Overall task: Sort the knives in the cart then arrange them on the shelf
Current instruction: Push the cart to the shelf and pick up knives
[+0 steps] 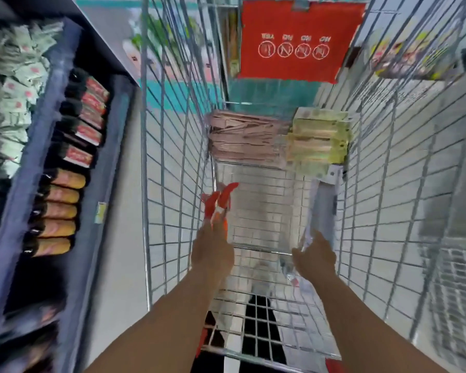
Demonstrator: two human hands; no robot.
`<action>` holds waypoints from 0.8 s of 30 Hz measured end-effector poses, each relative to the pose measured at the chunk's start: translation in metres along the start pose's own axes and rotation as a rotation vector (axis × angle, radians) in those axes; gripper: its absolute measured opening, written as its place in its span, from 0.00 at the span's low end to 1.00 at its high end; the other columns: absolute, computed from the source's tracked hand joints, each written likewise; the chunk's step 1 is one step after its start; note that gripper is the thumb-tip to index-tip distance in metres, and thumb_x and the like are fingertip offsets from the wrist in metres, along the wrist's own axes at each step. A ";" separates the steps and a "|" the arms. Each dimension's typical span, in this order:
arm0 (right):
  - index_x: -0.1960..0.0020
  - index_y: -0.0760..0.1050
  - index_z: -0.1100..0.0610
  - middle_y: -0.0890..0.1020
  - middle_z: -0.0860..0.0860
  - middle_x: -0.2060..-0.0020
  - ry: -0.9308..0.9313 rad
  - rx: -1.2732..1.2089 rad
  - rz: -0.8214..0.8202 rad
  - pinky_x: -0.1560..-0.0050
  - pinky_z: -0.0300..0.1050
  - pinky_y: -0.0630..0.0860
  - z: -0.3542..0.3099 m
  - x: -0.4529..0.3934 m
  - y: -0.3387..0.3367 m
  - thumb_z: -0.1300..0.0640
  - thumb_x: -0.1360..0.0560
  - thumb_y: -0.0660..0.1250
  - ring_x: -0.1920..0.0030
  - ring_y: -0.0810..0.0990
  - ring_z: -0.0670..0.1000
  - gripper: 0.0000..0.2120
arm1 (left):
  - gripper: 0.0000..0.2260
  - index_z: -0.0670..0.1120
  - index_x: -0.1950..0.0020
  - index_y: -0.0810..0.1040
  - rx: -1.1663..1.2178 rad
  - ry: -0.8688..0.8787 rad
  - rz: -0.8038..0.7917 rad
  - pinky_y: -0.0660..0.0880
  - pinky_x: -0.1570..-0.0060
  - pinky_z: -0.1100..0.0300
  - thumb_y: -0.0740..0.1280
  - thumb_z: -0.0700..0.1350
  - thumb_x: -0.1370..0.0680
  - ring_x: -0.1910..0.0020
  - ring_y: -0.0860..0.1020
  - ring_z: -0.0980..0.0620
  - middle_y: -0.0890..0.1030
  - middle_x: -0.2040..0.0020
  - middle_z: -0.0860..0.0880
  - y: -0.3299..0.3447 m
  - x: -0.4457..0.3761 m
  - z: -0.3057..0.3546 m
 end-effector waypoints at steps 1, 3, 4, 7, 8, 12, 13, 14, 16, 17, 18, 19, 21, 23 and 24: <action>0.26 0.57 0.59 0.69 0.59 0.31 0.021 0.035 0.005 0.37 0.50 0.69 0.005 -0.004 0.003 0.50 0.25 0.66 0.33 0.69 0.61 0.33 | 0.35 0.52 0.23 0.50 -0.006 -0.023 -0.004 0.69 0.35 0.52 0.66 0.43 0.24 0.32 0.67 0.46 0.62 0.27 0.47 0.006 -0.005 -0.003; 0.26 0.54 0.61 0.62 0.59 0.28 0.060 0.097 0.029 0.32 0.52 0.64 0.016 -0.013 0.009 0.50 0.24 0.64 0.29 0.63 0.61 0.34 | 0.34 0.52 0.24 0.50 -0.006 -0.058 -0.022 0.69 0.34 0.50 0.66 0.43 0.24 0.31 0.66 0.45 0.61 0.27 0.45 0.019 -0.016 -0.007; 0.25 0.51 0.62 0.58 0.59 0.27 0.068 0.124 0.038 0.31 0.52 0.62 0.019 -0.016 0.012 0.50 0.24 0.64 0.28 0.59 0.62 0.35 | 0.35 0.52 0.24 0.50 0.004 -0.070 -0.028 0.70 0.35 0.49 0.66 0.43 0.25 0.32 0.66 0.44 0.61 0.27 0.44 0.024 -0.020 -0.008; 0.24 0.45 0.60 0.50 0.59 0.25 0.118 0.155 0.044 0.30 0.57 0.59 0.027 -0.024 0.022 0.49 0.23 0.62 0.27 0.53 0.62 0.37 | 0.34 0.54 0.24 0.52 0.020 -0.076 -0.013 0.74 0.41 0.46 0.66 0.43 0.25 0.34 0.69 0.41 0.65 0.30 0.42 0.037 -0.031 -0.011; 0.24 0.45 0.60 0.49 0.58 0.26 0.136 0.144 0.041 0.31 0.58 0.61 0.027 -0.024 0.025 0.50 0.23 0.63 0.27 0.53 0.62 0.37 | 0.33 0.51 0.24 0.53 0.008 -0.074 0.009 0.73 0.39 0.46 0.66 0.44 0.25 0.34 0.68 0.40 0.65 0.30 0.41 0.039 -0.032 -0.011; 0.28 0.56 0.57 0.58 0.59 0.31 0.103 0.105 0.073 0.39 0.57 0.69 0.014 -0.025 0.041 0.54 0.24 0.62 0.33 0.61 0.62 0.28 | 0.28 0.43 0.25 0.58 -0.081 -0.076 0.065 0.68 0.35 0.48 0.64 0.47 0.22 0.33 0.66 0.40 0.67 0.31 0.39 0.041 -0.032 -0.006; 0.29 0.58 0.57 0.61 0.59 0.33 0.084 0.132 0.075 0.41 0.55 0.70 0.008 -0.023 0.046 0.54 0.24 0.60 0.34 0.62 0.62 0.26 | 0.25 0.42 0.26 0.60 -0.133 -0.069 0.061 0.68 0.35 0.49 0.63 0.46 0.21 0.33 0.66 0.41 0.67 0.32 0.38 0.041 -0.031 -0.002; 0.30 0.59 0.58 0.62 0.60 0.35 0.072 0.144 0.072 0.42 0.53 0.70 0.002 -0.021 0.051 0.53 0.23 0.60 0.35 0.63 0.62 0.25 | 0.23 0.41 0.28 0.62 -0.174 -0.064 0.058 0.68 0.36 0.50 0.62 0.46 0.21 0.34 0.67 0.41 0.68 0.33 0.39 0.042 -0.030 0.001; 0.31 0.57 0.60 0.63 0.61 0.36 0.082 0.122 0.054 0.43 0.51 0.69 -0.007 -0.017 0.061 0.52 0.24 0.62 0.36 0.64 0.62 0.26 | 0.19 0.40 0.32 0.66 -0.187 -0.083 0.068 0.73 0.41 0.51 0.62 0.43 0.21 0.38 0.70 0.41 0.70 0.35 0.39 0.041 -0.032 0.002; 0.31 0.56 0.60 0.62 0.62 0.36 0.100 0.090 0.042 0.41 0.52 0.68 -0.010 -0.014 0.062 0.51 0.24 0.63 0.36 0.64 0.62 0.28 | 0.18 0.40 0.33 0.67 -0.170 -0.101 0.064 0.74 0.44 0.52 0.62 0.42 0.21 0.40 0.71 0.42 0.72 0.37 0.40 0.042 -0.032 0.003; 0.31 0.56 0.59 0.61 0.61 0.35 0.115 0.046 0.027 0.40 0.54 0.68 -0.015 -0.013 0.067 0.50 0.25 0.65 0.36 0.63 0.62 0.29 | 0.18 0.40 0.33 0.67 -0.158 -0.119 0.068 0.75 0.45 0.53 0.63 0.42 0.22 0.41 0.71 0.42 0.72 0.37 0.40 0.043 -0.035 -0.001; 0.32 0.56 0.58 0.60 0.61 0.35 0.138 -0.006 0.011 0.40 0.55 0.68 -0.018 -0.014 0.072 0.49 0.25 0.66 0.35 0.62 0.62 0.29 | 0.18 0.40 0.33 0.66 -0.142 -0.137 0.069 0.74 0.46 0.54 0.64 0.43 0.22 0.41 0.71 0.43 0.72 0.37 0.41 0.043 -0.036 -0.004; 0.33 0.57 0.58 0.59 0.61 0.36 0.175 -0.077 0.008 0.42 0.56 0.70 -0.018 -0.017 0.074 0.48 0.27 0.69 0.36 0.61 0.62 0.31 | 0.21 0.39 0.32 0.64 -0.077 -0.163 0.078 0.73 0.46 0.54 0.63 0.46 0.21 0.41 0.70 0.44 0.70 0.36 0.41 0.041 -0.036 -0.004; 0.33 0.56 0.60 0.59 0.62 0.36 0.194 -0.086 0.004 0.43 0.55 0.72 -0.019 -0.021 0.076 0.48 0.28 0.70 0.36 0.62 0.63 0.34 | 0.24 0.39 0.31 0.61 0.038 -0.206 0.109 0.73 0.45 0.52 0.64 0.48 0.22 0.40 0.69 0.43 0.67 0.35 0.41 0.037 -0.037 -0.008; 0.33 0.56 0.60 0.59 0.62 0.36 0.200 -0.078 0.010 0.43 0.56 0.73 -0.019 -0.023 0.076 0.49 0.28 0.70 0.37 0.62 0.63 0.33 | 0.25 0.39 0.31 0.61 0.079 -0.215 0.123 0.73 0.44 0.50 0.65 0.49 0.22 0.39 0.69 0.42 0.65 0.35 0.40 0.035 -0.038 -0.008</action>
Point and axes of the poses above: each hand's wrist, its own x-axis away from the middle knuckle, its own y-axis out of the palm, z = x × y, the point moved 7 cm from there along -x, towards the middle knuckle
